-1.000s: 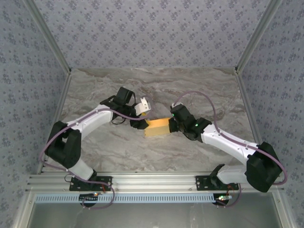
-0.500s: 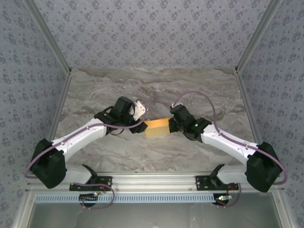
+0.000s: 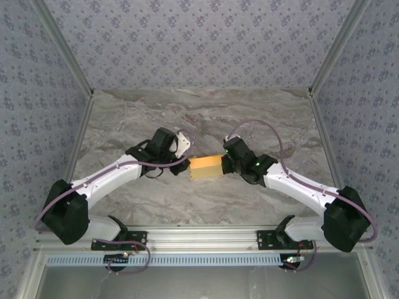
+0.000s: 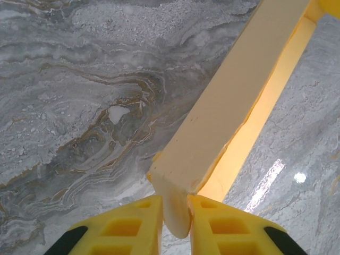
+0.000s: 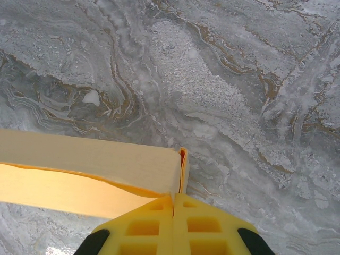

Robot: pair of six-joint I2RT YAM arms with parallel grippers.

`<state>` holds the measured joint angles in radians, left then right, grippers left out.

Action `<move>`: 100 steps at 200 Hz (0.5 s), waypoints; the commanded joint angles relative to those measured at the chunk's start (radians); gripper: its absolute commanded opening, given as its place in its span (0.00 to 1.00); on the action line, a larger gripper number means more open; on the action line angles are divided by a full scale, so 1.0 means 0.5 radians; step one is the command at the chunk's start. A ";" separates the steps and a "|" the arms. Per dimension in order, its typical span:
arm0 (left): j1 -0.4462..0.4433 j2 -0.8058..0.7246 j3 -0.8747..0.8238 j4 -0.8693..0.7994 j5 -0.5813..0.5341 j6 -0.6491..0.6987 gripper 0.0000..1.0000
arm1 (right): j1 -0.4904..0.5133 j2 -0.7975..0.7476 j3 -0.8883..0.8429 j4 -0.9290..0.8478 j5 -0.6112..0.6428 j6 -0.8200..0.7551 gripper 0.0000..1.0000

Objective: Fold the paper box

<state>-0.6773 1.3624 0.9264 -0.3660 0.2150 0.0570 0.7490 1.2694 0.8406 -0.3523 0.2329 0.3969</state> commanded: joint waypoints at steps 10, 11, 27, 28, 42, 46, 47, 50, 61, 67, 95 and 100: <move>-0.016 0.030 0.046 -0.016 0.051 -0.026 0.11 | 0.014 -0.004 0.047 -0.084 0.044 0.039 0.03; -0.016 0.032 0.045 -0.016 0.050 -0.029 0.10 | 0.014 -0.004 0.048 -0.084 0.044 0.040 0.03; -0.018 0.026 0.046 -0.011 0.040 -0.064 0.07 | 0.014 -0.006 0.046 -0.080 0.040 0.046 0.03; -0.019 0.027 0.046 -0.011 0.040 -0.068 0.07 | 0.014 -0.007 0.046 -0.079 0.040 0.048 0.03; -0.025 0.015 0.039 0.004 0.016 -0.130 0.05 | 0.018 -0.011 0.044 -0.072 0.037 0.061 0.03; -0.031 0.011 0.036 0.012 0.003 -0.155 0.05 | 0.020 -0.012 0.041 -0.071 0.037 0.066 0.03; -0.033 0.010 0.035 0.015 0.000 -0.164 0.05 | 0.020 -0.013 0.040 -0.070 0.037 0.067 0.03; -0.034 0.006 0.033 0.023 -0.010 -0.187 0.05 | 0.021 -0.014 0.042 -0.069 0.040 0.071 0.03; -0.041 -0.008 0.020 0.056 -0.051 -0.283 0.05 | 0.024 -0.017 0.035 -0.066 0.040 0.092 0.03; -0.046 -0.014 0.012 0.073 -0.077 -0.360 0.05 | 0.025 -0.017 0.031 -0.062 0.043 0.101 0.03; -0.051 -0.030 0.004 0.127 -0.154 -0.707 0.01 | 0.040 -0.020 0.013 -0.037 0.055 0.148 0.03; -0.054 -0.028 0.006 0.137 -0.153 -0.742 0.00 | 0.042 -0.019 0.010 -0.032 0.056 0.154 0.03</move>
<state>-0.6941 1.3651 0.9264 -0.3378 0.1665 -0.1394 0.7555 1.2694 0.8406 -0.3527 0.2474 0.4347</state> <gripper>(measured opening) 0.046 0.053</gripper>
